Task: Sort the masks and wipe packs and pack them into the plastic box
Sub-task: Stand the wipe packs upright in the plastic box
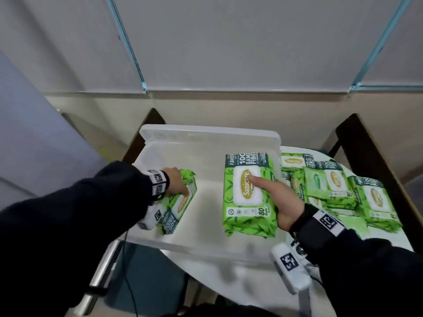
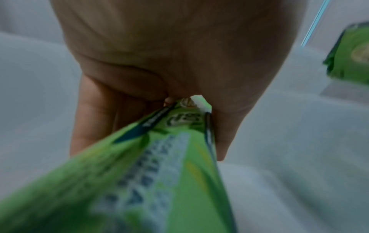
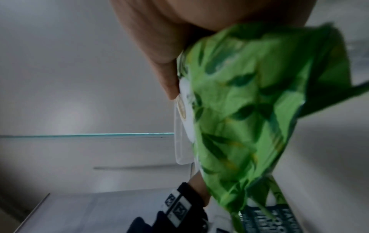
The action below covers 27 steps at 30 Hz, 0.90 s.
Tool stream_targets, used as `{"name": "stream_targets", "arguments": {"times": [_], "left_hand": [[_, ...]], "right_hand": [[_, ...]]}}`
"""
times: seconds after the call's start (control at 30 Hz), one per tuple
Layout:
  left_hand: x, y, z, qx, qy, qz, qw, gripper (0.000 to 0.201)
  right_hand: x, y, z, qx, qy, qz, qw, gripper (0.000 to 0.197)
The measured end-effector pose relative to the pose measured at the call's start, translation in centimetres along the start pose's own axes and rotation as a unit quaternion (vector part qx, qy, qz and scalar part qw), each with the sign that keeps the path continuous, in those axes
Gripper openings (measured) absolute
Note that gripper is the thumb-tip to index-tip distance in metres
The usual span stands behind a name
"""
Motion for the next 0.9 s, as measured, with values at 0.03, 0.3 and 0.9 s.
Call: {"name": "stream_targets", "arguments": {"times": [0.03, 0.3, 0.9], "left_hand": [[-0.8, -0.4, -1.0, -0.018, -0.007, 0.005, 1.000, 0.088], [-3.3, -2.1, -5.3, -0.143, -0.111, 0.030, 0.983, 0.075], [0.9, 6.8, -0.5, 0.313, -0.146, -0.133, 0.929, 0.062]], "right_hand": [[-0.7, 0.7, -0.8, -0.008, 0.005, -0.023, 1.000, 0.041], [-4.9, 4.7, -2.2, -0.047, 0.075, -0.064, 0.994, 0.033], [-6.1, 5.2, -2.3, -0.058, 0.048, -0.034, 0.997, 0.035]]}}
Point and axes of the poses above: each hand's wrist, its own x-axis away from the middle knuckle, its own z-axis out of the back of the hand, y = z × x, the point moved 6 cm from there along -x, towards the middle knuckle, and after that the axes turned 4 degrees about x, right-handed, at the moved point
